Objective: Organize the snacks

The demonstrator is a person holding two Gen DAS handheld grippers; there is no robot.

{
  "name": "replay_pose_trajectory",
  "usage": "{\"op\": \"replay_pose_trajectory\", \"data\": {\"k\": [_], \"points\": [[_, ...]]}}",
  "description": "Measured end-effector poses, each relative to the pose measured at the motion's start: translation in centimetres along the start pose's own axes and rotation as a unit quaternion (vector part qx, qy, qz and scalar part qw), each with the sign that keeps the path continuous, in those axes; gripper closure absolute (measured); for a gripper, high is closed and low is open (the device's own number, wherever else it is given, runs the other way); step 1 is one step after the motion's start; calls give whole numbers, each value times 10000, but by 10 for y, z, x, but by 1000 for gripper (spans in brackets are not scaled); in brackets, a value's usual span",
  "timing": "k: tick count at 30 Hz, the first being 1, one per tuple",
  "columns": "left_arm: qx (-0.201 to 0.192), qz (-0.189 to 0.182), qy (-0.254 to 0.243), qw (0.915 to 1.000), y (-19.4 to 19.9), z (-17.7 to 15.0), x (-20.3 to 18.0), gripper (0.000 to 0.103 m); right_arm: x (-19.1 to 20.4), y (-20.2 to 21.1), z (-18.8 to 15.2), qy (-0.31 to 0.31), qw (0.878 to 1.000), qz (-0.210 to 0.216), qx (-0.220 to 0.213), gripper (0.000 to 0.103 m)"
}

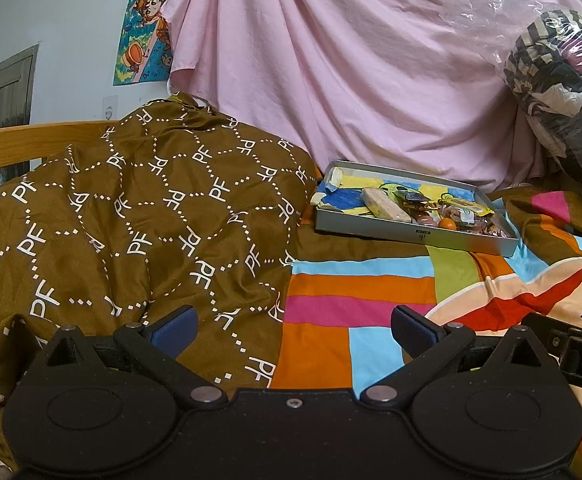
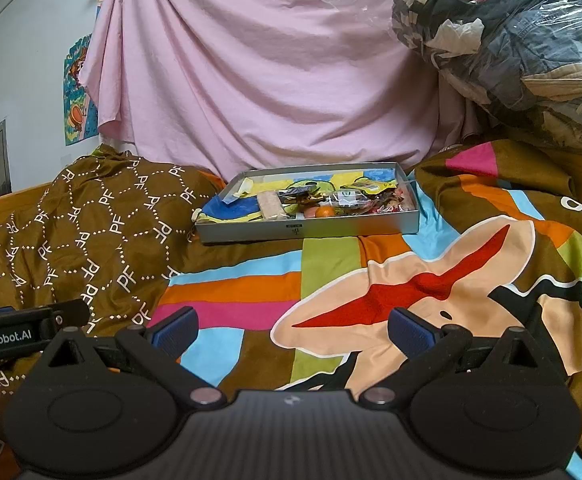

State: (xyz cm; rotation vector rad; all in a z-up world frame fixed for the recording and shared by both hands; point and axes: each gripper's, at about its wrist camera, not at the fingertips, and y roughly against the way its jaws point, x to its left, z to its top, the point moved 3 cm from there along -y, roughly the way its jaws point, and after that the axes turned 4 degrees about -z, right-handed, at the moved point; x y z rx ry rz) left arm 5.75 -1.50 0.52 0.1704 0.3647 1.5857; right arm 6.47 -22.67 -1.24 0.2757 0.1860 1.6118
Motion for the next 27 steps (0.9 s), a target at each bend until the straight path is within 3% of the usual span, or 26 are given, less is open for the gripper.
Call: {"op": "replay_pose_trajectory", "data": {"k": [23,27], "points": [[-13,-52,6,10000,2,-1,-1,1,1,0,0,2,10000,-1,5,0],[44,122,-64,9999,3,-1,-3,1,1,0,0,2,10000,-3,5,0]]}}
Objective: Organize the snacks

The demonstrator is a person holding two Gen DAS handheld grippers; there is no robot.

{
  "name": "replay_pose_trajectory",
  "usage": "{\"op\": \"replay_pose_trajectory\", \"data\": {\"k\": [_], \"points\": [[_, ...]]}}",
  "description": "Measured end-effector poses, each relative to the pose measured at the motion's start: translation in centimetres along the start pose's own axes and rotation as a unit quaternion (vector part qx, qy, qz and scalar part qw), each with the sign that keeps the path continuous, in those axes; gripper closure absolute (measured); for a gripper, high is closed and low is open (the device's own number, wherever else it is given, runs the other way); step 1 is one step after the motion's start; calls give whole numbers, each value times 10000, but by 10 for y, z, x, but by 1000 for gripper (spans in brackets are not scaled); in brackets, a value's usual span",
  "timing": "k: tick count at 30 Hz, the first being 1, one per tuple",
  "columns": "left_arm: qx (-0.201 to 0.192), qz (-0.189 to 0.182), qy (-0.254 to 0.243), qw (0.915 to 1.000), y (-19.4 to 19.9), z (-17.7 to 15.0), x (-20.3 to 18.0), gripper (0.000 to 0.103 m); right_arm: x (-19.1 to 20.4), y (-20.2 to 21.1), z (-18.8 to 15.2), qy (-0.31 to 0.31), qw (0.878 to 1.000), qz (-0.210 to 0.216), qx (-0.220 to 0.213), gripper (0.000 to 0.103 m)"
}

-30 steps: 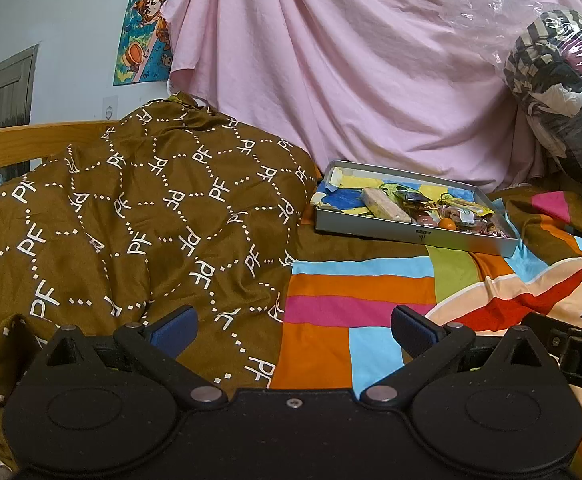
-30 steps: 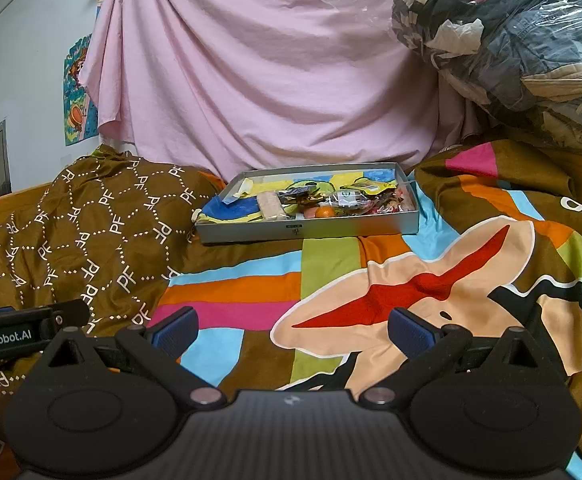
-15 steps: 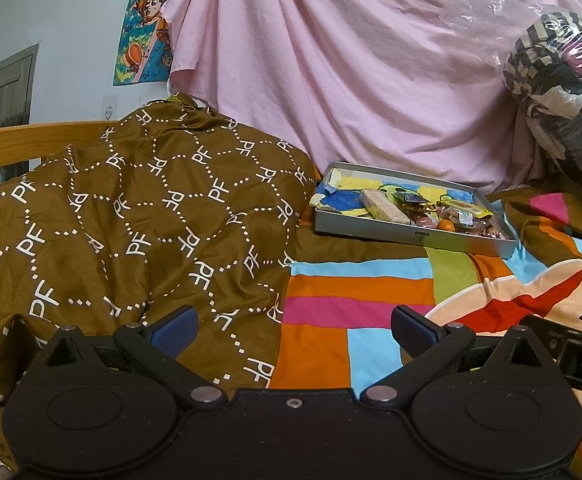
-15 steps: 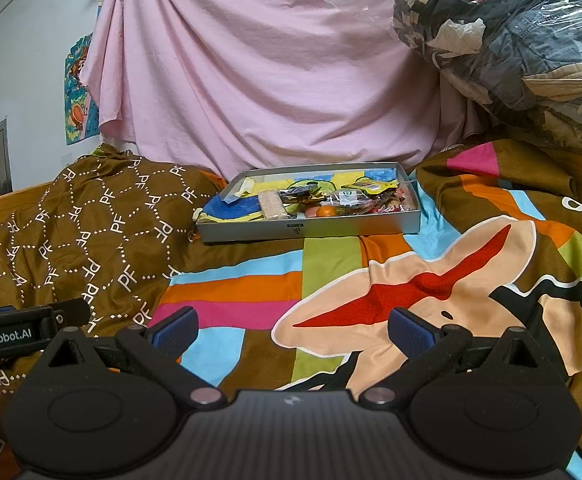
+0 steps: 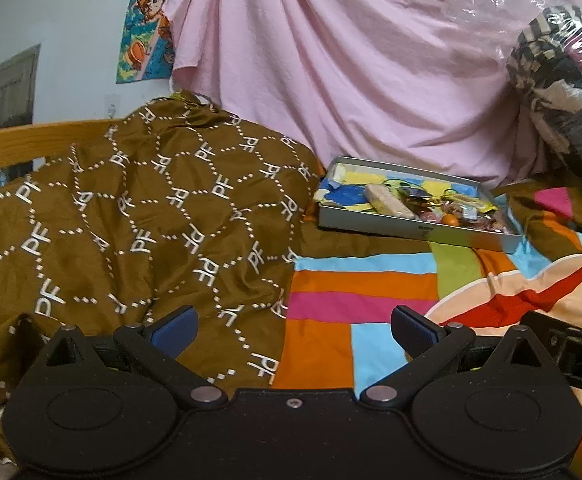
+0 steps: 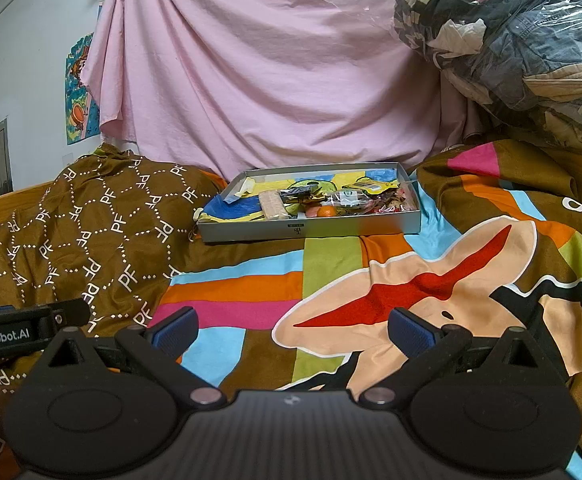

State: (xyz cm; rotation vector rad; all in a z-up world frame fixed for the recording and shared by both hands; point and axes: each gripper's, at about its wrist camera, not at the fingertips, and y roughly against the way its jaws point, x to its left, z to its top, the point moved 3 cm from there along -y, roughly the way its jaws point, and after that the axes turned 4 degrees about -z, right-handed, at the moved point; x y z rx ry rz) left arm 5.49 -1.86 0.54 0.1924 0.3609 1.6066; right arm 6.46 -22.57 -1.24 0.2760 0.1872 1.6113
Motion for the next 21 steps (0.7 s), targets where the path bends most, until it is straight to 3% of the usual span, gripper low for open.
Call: {"op": "replay_pose_trajectory", "data": {"k": [21], "points": [[-66,-88,-143,9998,4,1,-3,1,1,0,0,4,10000,0,8,0]]}}
